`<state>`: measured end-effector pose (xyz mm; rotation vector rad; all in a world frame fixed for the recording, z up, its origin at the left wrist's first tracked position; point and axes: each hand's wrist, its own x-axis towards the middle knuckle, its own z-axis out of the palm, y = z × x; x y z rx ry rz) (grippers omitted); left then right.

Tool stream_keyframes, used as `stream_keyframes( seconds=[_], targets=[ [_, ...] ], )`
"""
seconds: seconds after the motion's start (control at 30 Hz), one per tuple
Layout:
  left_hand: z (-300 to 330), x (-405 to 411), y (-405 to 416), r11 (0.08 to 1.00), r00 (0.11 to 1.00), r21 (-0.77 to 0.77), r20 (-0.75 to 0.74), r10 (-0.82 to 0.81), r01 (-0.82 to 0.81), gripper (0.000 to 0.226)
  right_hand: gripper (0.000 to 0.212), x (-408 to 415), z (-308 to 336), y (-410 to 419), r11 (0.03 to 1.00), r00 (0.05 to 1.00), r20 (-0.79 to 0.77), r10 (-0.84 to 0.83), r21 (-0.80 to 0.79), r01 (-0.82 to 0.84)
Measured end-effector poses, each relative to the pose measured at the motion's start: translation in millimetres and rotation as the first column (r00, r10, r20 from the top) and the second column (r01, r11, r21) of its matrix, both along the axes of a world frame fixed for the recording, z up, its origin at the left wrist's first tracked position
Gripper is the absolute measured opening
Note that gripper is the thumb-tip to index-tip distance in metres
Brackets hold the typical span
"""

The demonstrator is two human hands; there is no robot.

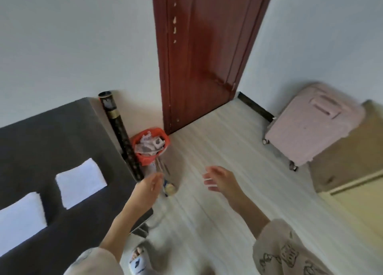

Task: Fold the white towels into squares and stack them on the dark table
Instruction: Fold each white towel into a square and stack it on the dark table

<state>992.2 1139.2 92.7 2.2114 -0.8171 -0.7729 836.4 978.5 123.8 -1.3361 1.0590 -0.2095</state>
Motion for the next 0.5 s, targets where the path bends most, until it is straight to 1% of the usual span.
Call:
stream_keyframes(
  seconds=[0.1, 0.2, 0.33, 0.5],
  targets=[
    [7, -68, -71, 0.984, 0.984, -0.053, -0.053, -0.17, 0.168, 0.023, 0.014, -92, 11, -47, 0.986, 0.986, 0.0, -0.166, -0.026, 0.165],
    [17, -133, -134, 0.95, 0.95, -0.115, -0.084, -0.3, 0.29, 0.013, 0.016, -170, 22, -84, 0.945, 0.947, 0.021, -0.322, -0.052, 0.322],
    [27, -202, -211, 0.857, 0.864, -0.135, -0.017, -0.504, 0.497, 0.018, 0.017, -255, 25, -122, 0.858, 0.861, 0.042, -0.506, -0.069, 0.508],
    [27, -282, -309, 0.749, 0.755, -0.16, -0.036, -0.655, 0.642, 0.016, 0.018, -342, 17, -165, 0.738, 0.74, 0.048, -0.67, -0.059, 0.672]
  ],
)
